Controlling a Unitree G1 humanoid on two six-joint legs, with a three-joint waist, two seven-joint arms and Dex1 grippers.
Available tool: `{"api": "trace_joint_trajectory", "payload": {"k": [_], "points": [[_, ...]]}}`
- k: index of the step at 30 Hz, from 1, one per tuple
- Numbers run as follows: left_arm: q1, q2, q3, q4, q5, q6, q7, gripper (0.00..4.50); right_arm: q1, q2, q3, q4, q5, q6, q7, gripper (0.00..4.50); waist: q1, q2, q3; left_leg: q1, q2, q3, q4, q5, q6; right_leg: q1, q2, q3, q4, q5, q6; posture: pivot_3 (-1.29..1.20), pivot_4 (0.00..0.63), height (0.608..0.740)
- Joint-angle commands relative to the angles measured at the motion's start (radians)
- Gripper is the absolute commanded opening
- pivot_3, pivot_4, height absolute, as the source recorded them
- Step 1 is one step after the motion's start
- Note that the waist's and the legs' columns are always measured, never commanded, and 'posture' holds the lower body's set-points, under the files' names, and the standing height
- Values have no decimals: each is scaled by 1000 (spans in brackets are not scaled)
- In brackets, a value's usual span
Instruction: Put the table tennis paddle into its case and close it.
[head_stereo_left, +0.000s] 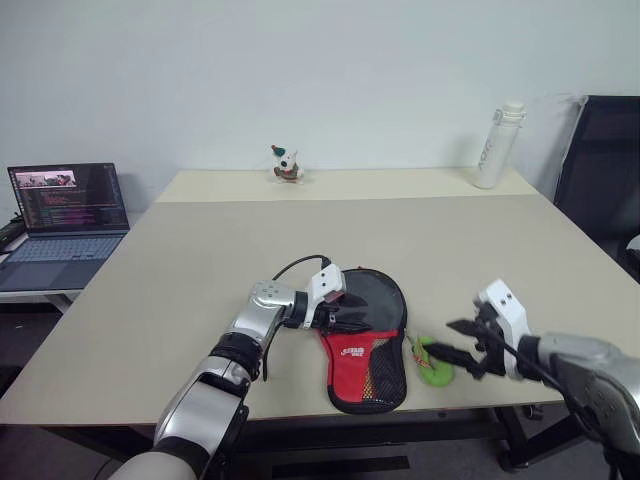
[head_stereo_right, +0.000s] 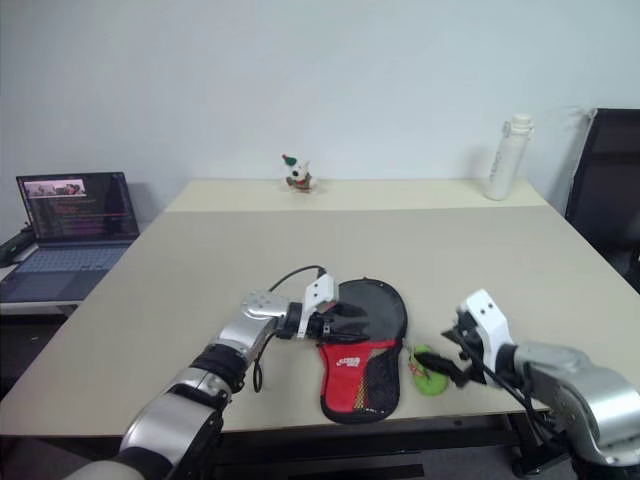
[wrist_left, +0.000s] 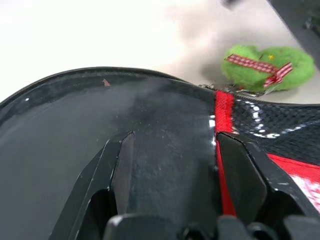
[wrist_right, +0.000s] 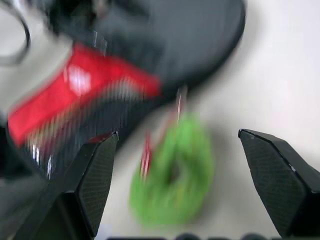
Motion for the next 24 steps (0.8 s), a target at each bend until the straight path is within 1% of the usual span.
{"api": "trace_joint_trajectory", "payload": {"k": [1,3,6,10,14,17,24], "points": [[-33,-19,4,46,21,-51,-5,2857,11,-10,18,-4,-24,-74,-30,4218,-1,0,0,0,0,0,0,0,0,0,0,0,0,0,0,0,150,740],[-39,-24,8,64,28,-64,-7,2857,10,-6,40,22,-47,-105,-48,4218,0,0,0,0,0,0,0,0,0,0,0,0,0,0,0,0,150,740],[-42,-32,9,84,38,-73,-7,2857,-23,9,119,125,-115,-200,-77,4218,2,0,0,0,0,0,0,0,0,0,0,0,-1,0,0,0,150,740],[-44,-36,10,97,44,-82,-6,2857,-34,-6,190,201,-162,-276,-62,4218,3,0,0,0,0,0,0,0,0,0,0,0,-1,0,0,0,150,740],[-41,-38,9,99,48,-87,-6,2857,-39,-14,226,239,-196,-325,-52,4218,3,-1,0,0,0,0,0,0,0,1,0,0,-1,0,1,0,150,740],[-35,-39,7,98,51,-91,-7,2857,-39,-15,228,244,-201,-340,-50,3618,3,-1,0,1,0,0,0,0,0,2,0,0,-1,0,1,0,150,740],[-20,-51,0,115,65,-92,-9,2857,-27,-47,181,182,-172,-307,-37,1294,4,-1,0,2,0,0,0,0,0,3,0,0,-1,0,1,0,150,740]]}}
